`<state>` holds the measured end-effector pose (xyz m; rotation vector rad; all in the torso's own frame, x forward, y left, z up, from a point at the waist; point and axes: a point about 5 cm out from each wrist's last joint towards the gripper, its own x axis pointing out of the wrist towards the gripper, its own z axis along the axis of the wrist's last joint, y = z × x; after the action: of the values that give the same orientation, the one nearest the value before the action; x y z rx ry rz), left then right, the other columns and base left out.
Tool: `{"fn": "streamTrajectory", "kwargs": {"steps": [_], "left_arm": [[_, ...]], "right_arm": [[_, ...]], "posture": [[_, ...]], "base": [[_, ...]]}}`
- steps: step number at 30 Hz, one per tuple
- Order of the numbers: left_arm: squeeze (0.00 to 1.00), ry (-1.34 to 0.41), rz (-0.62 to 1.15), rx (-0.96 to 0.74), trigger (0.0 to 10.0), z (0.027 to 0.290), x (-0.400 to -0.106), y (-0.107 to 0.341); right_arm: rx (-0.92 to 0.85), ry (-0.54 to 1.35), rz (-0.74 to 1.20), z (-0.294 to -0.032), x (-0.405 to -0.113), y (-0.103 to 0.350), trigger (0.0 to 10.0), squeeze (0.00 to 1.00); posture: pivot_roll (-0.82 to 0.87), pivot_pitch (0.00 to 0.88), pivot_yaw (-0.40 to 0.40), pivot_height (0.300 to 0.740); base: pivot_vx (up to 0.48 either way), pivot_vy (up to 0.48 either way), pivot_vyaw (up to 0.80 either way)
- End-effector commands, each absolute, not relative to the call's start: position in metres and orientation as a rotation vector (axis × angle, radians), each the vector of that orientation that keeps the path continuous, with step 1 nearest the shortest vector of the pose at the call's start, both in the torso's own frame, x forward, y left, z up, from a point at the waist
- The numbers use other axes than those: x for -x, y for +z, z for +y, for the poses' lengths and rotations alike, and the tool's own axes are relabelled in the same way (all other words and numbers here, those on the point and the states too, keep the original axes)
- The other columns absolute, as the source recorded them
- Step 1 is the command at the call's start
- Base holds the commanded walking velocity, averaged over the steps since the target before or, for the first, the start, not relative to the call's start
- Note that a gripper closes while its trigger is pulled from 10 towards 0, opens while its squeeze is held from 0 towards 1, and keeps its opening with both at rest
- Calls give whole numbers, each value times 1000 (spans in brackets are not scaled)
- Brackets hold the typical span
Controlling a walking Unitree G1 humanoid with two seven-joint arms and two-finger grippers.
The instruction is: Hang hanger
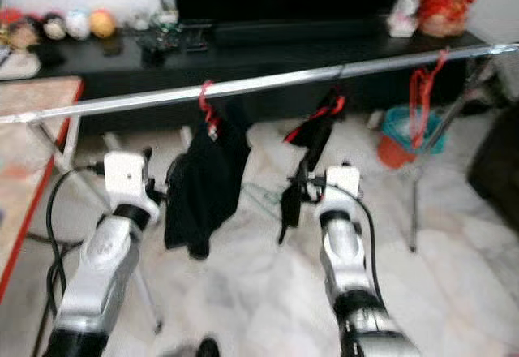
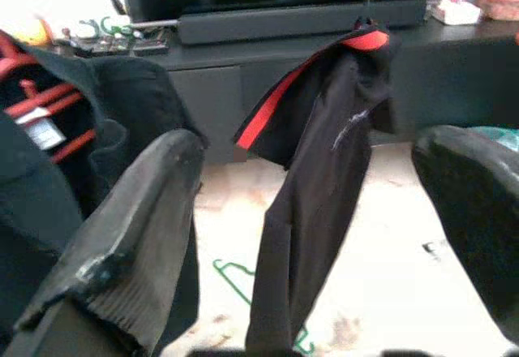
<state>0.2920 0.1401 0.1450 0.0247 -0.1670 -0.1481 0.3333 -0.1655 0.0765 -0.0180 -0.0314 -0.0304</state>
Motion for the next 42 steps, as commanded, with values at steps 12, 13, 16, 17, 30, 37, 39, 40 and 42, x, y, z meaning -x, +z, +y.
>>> {"fn": "streamTrajectory", "kwargs": {"steps": [12,13,16,17,30,37,39,40,42], "left_arm": [[0,-111,-79,-64,10000,156,-288,118],[0,-108,-70,-70,10000,158,-287,115],[0,-52,13,-90,10000,176,-279,91],[0,-52,13,-90,10000,176,-279,91],[0,71,628,-211,10000,242,-184,-43],[0,118,928,-179,10000,246,-125,-86],[0,116,941,-184,10000,245,-123,-88],[0,117,949,-192,10000,244,-123,-89],[0,110,946,-192,10000,242,-124,-89]], "right_arm": [[25,-19,-49,-162,-335,80,10000,0],[25,-19,-49,-162,-335,80,10000,0],[23,-21,-52,-162,-335,80,10000,0],[23,-21,-52,-162,-335,80,10000,0],[23,-18,-57,-161,-335,81,10000,0],[21,-26,-55,-163,-334,80,10000,0],[21,-27,-54,-163,-334,80,10000,0],[21,-28,-52,-163,-334,79,10000,0],[21,-29,-51,-163,-334,79,10000,0]], "posture": [[22,73,-10,740],[25,72,-10,740],[23,72,-9,740],[23,72,-9,740],[30,64,-9,740],[27,49,-10,740],[28,47,-10,740],[27,46,-10,740],[26,44,-8,740]], "base": [[0,0,0],[0,0,0],[0,0,0],[0,0,0],[20,0,0],[284,0,0],[292,0,0],[292,0,0],[292,0,0]]}}
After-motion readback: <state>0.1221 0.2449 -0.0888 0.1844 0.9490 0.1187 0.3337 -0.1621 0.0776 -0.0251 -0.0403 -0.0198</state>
